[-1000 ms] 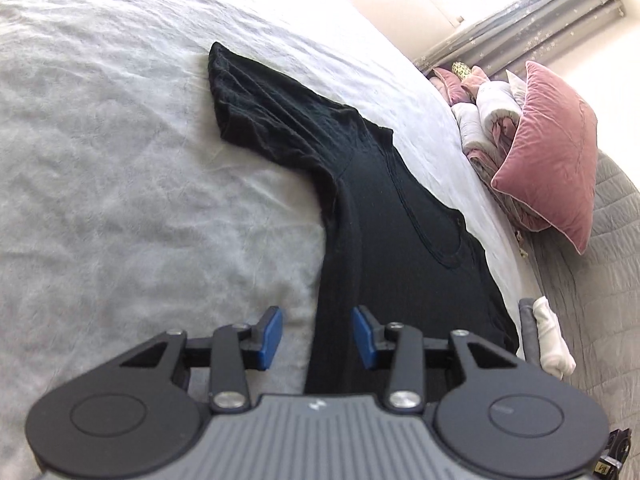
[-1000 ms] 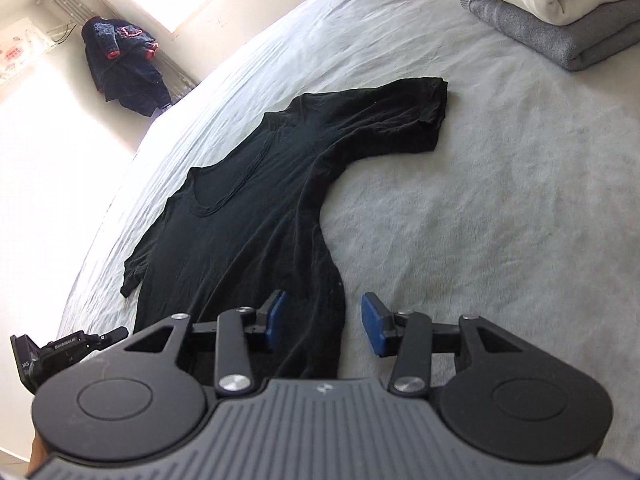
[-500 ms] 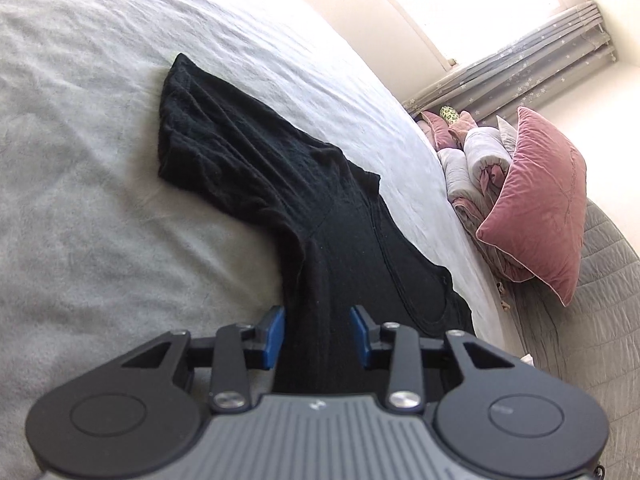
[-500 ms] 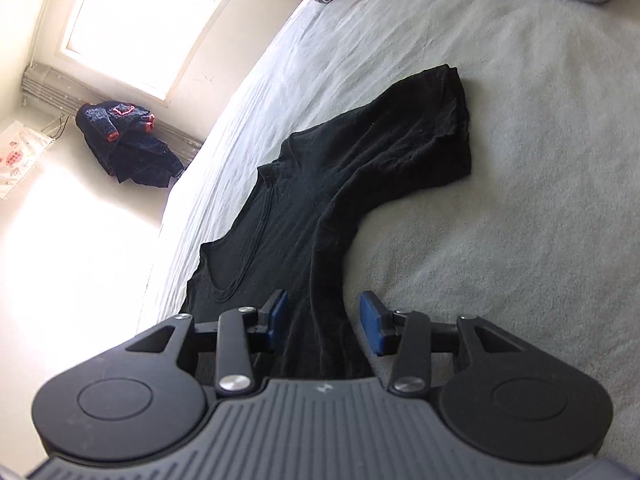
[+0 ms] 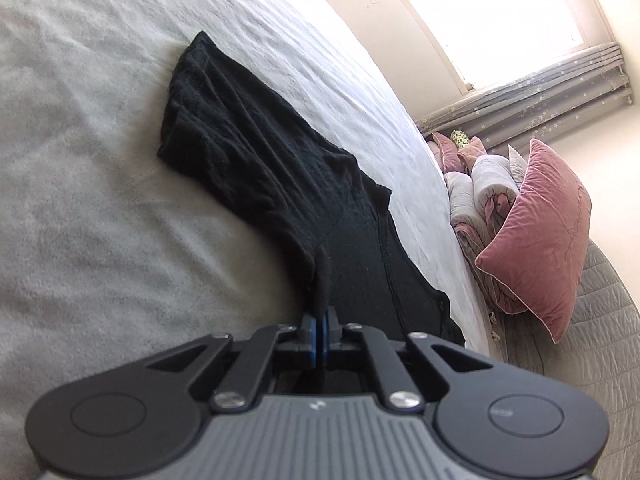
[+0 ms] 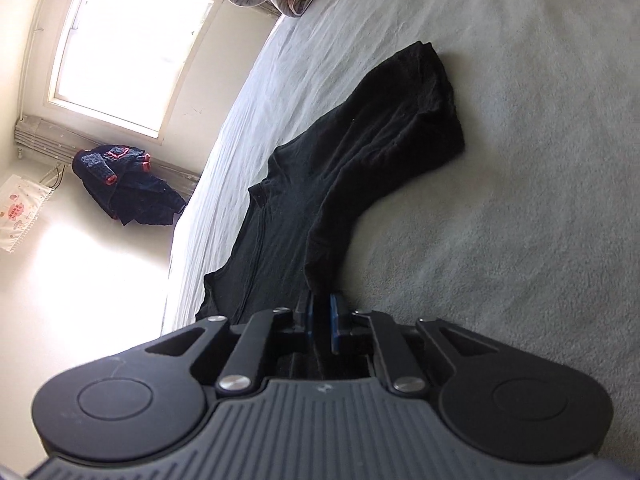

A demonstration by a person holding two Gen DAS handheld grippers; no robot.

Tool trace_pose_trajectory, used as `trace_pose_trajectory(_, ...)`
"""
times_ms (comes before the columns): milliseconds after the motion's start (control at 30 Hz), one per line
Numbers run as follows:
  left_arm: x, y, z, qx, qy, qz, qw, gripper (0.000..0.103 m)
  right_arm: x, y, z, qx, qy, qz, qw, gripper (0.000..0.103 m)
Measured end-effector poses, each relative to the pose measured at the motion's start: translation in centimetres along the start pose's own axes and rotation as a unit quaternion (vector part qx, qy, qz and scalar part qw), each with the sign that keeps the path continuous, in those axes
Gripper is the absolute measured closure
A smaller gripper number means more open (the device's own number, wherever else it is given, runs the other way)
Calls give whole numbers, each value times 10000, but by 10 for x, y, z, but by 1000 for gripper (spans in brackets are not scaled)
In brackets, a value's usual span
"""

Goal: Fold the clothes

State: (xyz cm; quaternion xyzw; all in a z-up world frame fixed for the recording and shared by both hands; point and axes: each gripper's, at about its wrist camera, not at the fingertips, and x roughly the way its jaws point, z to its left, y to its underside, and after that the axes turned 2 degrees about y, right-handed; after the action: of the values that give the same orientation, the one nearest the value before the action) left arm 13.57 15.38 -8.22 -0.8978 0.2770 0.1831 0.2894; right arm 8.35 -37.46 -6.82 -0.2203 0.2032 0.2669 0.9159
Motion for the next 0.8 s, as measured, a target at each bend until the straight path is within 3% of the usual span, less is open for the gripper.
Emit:
trace_pose_trajectory(100, -13, -6, -6, 306, -317, -399, 9982, 101, -11, -2, 2, -179, 329, -370, 9986, 100)
trace_pose_trajectory(267, -10, -6, -5, 529, -391, 95, 9978, 96, -13, -1, 6, -517, 478, -263, 9972, 96)
trace_pose_trajectory(300, -12, -7, -7, 574, -351, 178, 9976, 93, -15, -1, 7, -540, 433, -177, 9974, 88)
trace_pose_trajectory(400, -23, -4, -8, 804, -230, 446, 9955, 83, -22, 2, 10, -721, 428, 97, 9964, 86)
trace_pose_trajectory(500, -33, 2, -2, 979, -172, 701, 9926, 83, -36, 9, 7, -1003, 411, 292, 9937, 77)
trace_pose_trajectory(800, -63, 24, 7, 1207, -15, 1084, 9868, 85, -68, 36, -7, -1636, 318, 585, 9843, 77)
